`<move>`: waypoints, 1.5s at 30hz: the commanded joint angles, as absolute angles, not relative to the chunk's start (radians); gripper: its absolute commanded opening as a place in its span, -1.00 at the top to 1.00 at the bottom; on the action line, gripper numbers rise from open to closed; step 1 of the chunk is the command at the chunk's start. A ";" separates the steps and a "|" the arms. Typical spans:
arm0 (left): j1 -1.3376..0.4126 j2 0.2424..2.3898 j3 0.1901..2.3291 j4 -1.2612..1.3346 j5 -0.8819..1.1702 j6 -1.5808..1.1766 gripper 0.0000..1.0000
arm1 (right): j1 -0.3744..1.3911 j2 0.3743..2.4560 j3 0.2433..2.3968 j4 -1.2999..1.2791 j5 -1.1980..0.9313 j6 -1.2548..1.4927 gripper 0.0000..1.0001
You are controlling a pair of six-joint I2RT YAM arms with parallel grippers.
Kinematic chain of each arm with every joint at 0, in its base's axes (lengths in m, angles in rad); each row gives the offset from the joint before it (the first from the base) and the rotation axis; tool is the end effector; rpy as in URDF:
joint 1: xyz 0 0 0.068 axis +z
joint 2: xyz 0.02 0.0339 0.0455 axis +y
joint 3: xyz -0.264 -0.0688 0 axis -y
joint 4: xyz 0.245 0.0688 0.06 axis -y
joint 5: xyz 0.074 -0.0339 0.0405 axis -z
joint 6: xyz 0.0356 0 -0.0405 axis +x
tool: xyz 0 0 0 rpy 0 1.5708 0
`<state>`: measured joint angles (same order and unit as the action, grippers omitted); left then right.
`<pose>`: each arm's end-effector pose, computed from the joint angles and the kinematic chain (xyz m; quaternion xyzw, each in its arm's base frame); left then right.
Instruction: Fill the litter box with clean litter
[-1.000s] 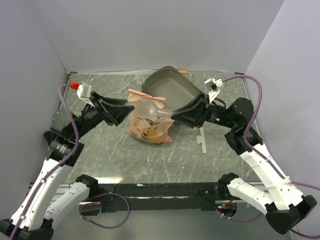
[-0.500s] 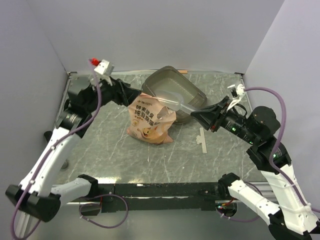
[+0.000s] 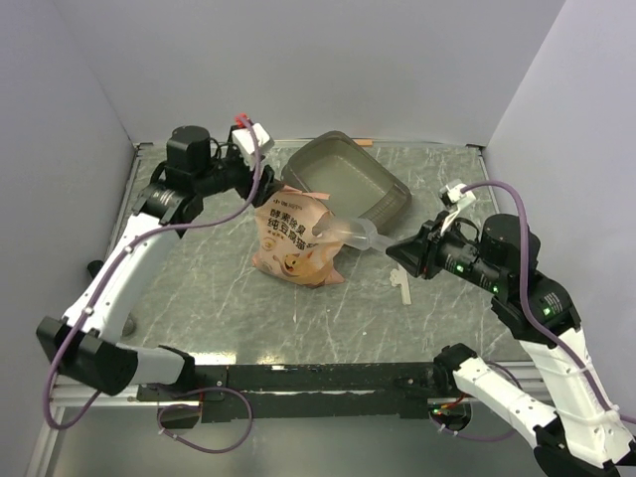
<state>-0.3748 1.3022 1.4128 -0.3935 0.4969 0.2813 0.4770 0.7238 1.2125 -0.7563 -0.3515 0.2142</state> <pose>0.2617 -0.1212 0.4253 0.3895 0.6863 -0.2236 0.5721 0.0956 0.0632 0.4279 -0.2077 0.7622 0.3331 0.5147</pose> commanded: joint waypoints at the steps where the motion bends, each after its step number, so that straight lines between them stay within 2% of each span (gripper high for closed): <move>1: -0.374 1.364 1.489 -0.436 0.555 0.491 -0.59 | 0.474 0.673 1.258 -0.804 -0.383 0.198 1.00; 6: -0.374 1.384 1.479 -0.454 0.687 0.603 -0.61 | 0.474 0.652 1.278 -0.871 -0.406 0.189 1.00; 9: -0.374 1.434 1.549 -0.563 0.733 0.656 -0.61 | 0.474 0.632 1.275 -0.887 -0.417 0.189 1.00; 17: -0.379 1.520 1.594 -0.597 0.718 0.686 -0.66 | 0.472 0.595 1.224 -0.882 -0.446 0.192 1.00; 29: -0.406 1.612 1.626 -0.702 0.747 0.709 -0.62 | 0.489 0.587 1.215 -0.893 -0.440 0.181 1.00; 32: -0.416 1.618 1.631 -0.764 0.701 0.715 -0.40 | 0.492 0.584 1.218 -0.896 -0.434 0.179 1.00; 33: -0.417 1.621 1.638 -0.781 0.689 0.710 -0.07 | 0.494 0.580 1.218 -0.896 -0.434 0.181 1.00; 35: -0.420 1.626 1.643 -0.828 0.652 0.692 0.35 | 0.494 0.580 1.216 -0.897 -0.425 0.178 1.00; 36: -0.422 1.625 1.632 -0.840 0.646 0.689 0.79 | 0.494 0.584 1.216 -0.902 -0.417 0.178 1.00; 37: -0.434 1.617 1.618 -0.844 0.629 0.686 0.96 | 0.495 0.587 1.221 -0.910 -0.396 0.175 1.00; 45: -0.535 1.338 1.383 -0.642 0.433 0.621 0.98 | 0.494 0.630 1.281 -0.931 -0.293 0.160 1.00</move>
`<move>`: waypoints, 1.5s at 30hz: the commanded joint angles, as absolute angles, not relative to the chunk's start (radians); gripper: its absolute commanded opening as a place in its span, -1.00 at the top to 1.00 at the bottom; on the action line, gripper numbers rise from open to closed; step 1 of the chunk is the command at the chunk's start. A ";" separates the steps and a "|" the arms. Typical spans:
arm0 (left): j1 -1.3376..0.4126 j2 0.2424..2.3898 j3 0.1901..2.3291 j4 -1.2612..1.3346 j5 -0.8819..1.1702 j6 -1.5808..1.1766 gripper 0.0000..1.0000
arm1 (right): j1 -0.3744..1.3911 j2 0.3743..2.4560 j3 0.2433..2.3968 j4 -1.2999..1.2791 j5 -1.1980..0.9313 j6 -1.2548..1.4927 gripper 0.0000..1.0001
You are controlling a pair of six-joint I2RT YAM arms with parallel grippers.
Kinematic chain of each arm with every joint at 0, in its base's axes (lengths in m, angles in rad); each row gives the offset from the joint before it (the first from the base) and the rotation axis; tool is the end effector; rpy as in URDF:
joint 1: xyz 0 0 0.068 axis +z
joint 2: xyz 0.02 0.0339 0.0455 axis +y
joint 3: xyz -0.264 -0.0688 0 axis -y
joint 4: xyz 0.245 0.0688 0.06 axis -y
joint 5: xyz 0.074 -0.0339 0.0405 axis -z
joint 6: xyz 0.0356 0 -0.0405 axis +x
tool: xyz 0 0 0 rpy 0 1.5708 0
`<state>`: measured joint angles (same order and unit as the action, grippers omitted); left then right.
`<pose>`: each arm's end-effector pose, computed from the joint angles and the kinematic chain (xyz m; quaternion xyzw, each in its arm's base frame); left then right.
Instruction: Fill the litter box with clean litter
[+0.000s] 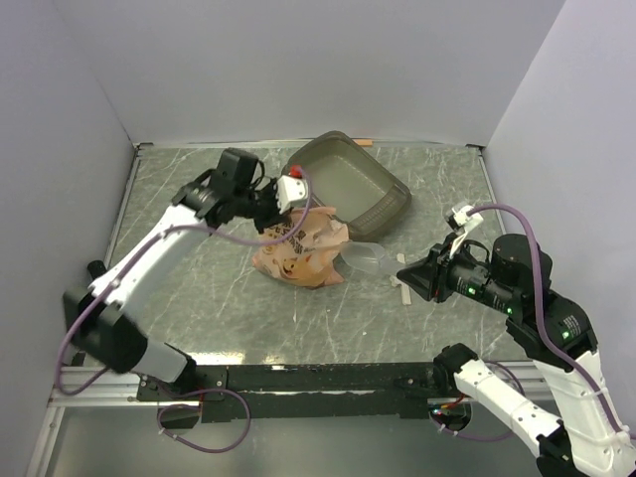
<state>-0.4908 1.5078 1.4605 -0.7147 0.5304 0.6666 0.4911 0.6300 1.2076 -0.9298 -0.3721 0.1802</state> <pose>0.2796 -0.1699 0.3530 0.5716 0.6863 -0.2067 0.3994 0.0642 0.0490 0.4161 -0.2294 0.7798 0.3285 0.4811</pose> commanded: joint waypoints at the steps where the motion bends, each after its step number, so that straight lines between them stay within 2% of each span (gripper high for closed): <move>1: -0.546 1.281 1.364 -0.621 0.414 0.615 0.99 | 0.494 0.638 1.290 -0.930 -0.287 0.155 1.00; 7: -0.603 1.096 1.255 -0.603 0.285 0.595 0.98 | 0.494 0.710 1.350 -0.923 -0.320 0.133 1.00; 13: -0.611 0.953 1.128 -0.569 0.244 0.580 0.99 | 0.514 0.817 1.433 -0.959 -0.451 0.084 1.00; 19: -0.615 0.862 1.014 -0.511 0.252 0.561 0.99 | 0.549 0.923 1.474 -0.973 -0.440 0.043 1.00; 36: -0.638 0.744 0.882 -0.410 0.278 0.551 0.98 | 0.594 1.137 1.575 -0.953 -0.373 0.008 1.00; 45: -0.640 0.799 0.887 -0.388 0.253 0.554 0.98 | 0.607 1.196 1.649 -0.972 -0.393 -0.023 1.00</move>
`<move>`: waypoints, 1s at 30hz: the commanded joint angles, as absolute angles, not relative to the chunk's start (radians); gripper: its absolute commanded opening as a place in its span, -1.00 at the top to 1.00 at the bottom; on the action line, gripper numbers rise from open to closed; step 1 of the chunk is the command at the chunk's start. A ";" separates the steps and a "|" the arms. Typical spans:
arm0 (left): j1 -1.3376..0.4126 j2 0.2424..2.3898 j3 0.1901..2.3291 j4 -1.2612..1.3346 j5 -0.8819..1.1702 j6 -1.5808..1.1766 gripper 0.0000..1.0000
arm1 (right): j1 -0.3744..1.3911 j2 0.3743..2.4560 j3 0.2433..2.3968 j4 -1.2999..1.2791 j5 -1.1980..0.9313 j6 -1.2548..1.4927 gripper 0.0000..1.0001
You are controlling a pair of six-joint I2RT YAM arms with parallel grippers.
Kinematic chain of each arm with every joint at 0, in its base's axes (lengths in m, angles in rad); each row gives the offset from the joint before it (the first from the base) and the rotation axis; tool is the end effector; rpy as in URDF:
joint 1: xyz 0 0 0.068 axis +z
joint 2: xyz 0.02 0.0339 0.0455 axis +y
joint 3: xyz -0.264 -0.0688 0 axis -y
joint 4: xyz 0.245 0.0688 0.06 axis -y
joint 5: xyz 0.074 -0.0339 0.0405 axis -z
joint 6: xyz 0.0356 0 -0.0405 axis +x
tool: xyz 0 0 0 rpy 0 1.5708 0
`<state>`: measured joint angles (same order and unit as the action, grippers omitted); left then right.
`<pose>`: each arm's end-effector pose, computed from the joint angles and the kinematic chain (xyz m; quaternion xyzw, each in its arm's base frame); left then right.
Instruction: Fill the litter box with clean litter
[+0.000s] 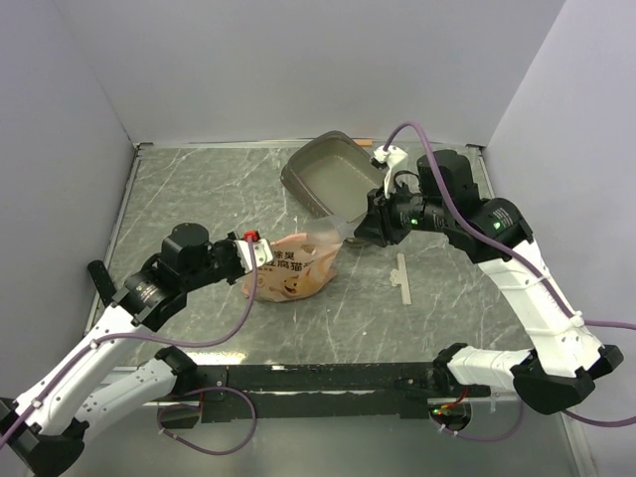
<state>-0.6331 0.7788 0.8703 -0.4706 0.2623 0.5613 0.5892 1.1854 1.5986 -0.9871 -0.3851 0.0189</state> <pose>0.1326 -0.1088 0.3410 0.5221 0.6373 -0.1281 0.5521 0.1679 0.1283 0.4534 -0.3303 0.8015 0.3008 0.3974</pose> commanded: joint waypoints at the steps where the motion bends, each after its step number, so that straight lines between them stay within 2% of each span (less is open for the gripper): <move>1: -0.640 0.807 0.890 -0.387 0.252 0.557 0.98 | 0.615 1.204 1.648 -0.976 -0.396 -0.026 1.00; 10: -0.640 0.856 0.939 -0.376 0.262 0.561 0.99 | 0.627 1.245 1.617 -0.962 -0.387 -0.048 1.00; 22: -0.643 0.752 0.945 -0.408 0.304 0.543 0.98 | 0.630 1.293 1.707 -1.003 -0.380 -0.063 1.00; 30: -0.643 0.710 0.937 -0.414 0.316 0.537 0.98 | 0.686 1.309 1.678 -1.048 -0.387 -0.091 1.00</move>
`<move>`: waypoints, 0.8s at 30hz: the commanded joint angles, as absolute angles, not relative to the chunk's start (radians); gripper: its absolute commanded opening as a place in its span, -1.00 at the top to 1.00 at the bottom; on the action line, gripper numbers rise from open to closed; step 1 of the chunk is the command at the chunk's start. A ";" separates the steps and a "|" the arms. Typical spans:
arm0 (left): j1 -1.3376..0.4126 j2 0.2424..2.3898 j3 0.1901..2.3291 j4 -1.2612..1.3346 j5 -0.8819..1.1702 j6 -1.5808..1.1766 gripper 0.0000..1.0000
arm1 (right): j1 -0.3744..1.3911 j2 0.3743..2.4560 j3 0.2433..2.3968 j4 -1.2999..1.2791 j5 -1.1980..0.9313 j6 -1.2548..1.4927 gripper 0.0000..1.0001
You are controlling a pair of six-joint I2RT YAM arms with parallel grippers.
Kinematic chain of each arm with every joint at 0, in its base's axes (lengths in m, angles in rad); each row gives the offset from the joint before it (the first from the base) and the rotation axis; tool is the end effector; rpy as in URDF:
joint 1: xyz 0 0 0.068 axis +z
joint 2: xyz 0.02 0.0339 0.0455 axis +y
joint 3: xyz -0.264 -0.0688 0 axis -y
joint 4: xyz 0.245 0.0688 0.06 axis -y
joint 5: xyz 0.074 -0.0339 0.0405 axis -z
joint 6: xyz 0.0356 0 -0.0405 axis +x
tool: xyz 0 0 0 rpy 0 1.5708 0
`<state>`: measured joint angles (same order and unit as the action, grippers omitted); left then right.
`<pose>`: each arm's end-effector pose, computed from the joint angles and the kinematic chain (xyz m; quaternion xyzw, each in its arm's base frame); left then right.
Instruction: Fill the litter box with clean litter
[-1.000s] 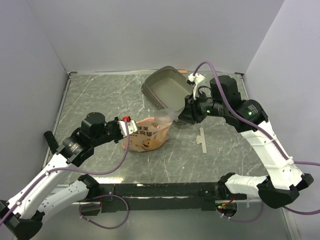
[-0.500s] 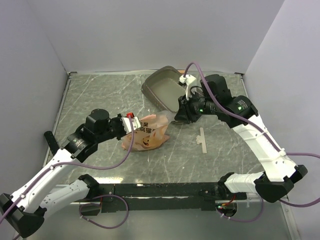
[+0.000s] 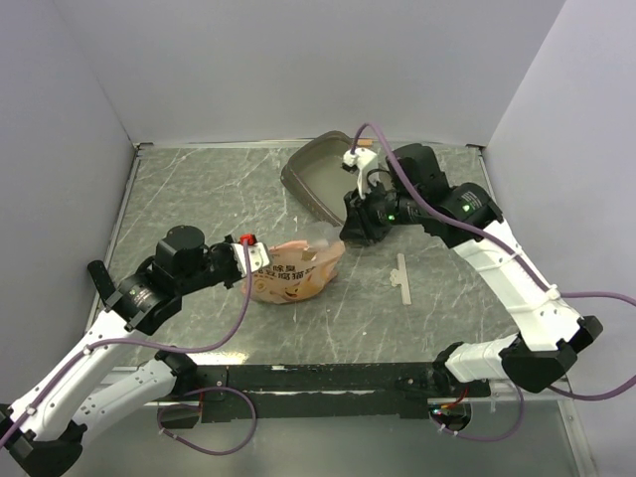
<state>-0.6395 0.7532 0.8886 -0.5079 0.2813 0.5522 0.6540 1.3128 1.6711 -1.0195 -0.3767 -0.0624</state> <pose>0.1248 -0.1051 0.3472 0.5243 0.6324 -0.1400 0.5528 0.1869 0.1598 0.4451 -0.3864 0.7976 0.2867 0.3637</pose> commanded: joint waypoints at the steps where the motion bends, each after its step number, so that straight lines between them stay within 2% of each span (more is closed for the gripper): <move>1: -0.643 0.712 0.939 -0.417 0.314 0.537 0.98 | 0.695 1.305 1.661 -1.051 -0.387 -0.091 1.00; 8: -0.643 0.732 0.934 -0.419 0.313 0.541 0.98 | 0.713 1.238 1.572 -1.011 -0.322 -0.063 1.00; 13: -0.644 0.747 0.939 -0.411 0.316 0.537 0.99 | 0.715 1.203 1.594 -1.026 -0.276 -0.064 1.00; 24: -0.646 0.759 0.951 -0.391 0.288 0.537 0.98 | 0.716 1.186 1.580 -1.117 -0.345 -0.086 1.00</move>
